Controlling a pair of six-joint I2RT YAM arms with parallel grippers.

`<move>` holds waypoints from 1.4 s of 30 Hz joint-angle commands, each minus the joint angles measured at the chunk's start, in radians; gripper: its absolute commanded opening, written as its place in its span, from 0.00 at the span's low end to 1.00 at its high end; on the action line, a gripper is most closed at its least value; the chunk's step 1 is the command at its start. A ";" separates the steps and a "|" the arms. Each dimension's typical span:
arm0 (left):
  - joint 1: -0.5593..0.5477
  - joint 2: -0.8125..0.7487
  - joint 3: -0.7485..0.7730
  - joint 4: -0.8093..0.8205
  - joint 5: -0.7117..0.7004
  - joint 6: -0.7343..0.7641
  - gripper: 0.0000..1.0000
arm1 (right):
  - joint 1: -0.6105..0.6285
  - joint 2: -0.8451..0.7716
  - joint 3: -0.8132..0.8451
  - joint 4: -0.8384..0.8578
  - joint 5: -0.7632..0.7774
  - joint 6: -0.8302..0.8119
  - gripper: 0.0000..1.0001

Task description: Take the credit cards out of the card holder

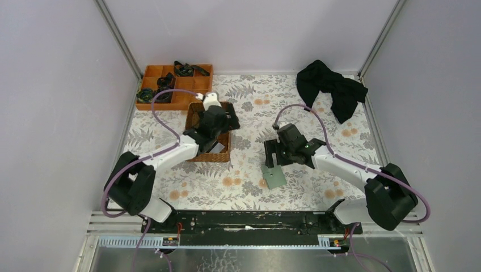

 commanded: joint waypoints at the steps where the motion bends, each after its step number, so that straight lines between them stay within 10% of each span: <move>1: -0.157 -0.050 -0.058 0.118 0.009 0.014 1.00 | 0.059 -0.100 -0.043 -0.086 0.034 0.060 0.95; 12: -0.283 -0.012 -0.111 0.140 -0.005 -0.028 1.00 | 0.172 -0.070 -0.087 -0.141 0.112 0.153 0.84; 16: -0.283 -0.027 -0.107 0.097 -0.074 -0.040 1.00 | 0.176 -0.075 -0.124 -0.108 0.093 0.162 0.27; 20: -0.283 -0.025 -0.090 0.067 -0.124 -0.053 1.00 | 0.176 -0.028 -0.118 -0.075 0.096 0.149 0.07; 33: -0.283 -0.056 -0.198 0.309 0.092 0.228 1.00 | 0.173 0.026 0.052 -0.038 0.116 0.061 0.05; 42: -0.284 -0.025 -0.229 0.395 0.228 0.287 0.81 | 0.139 -0.026 0.039 -0.044 0.151 0.045 0.50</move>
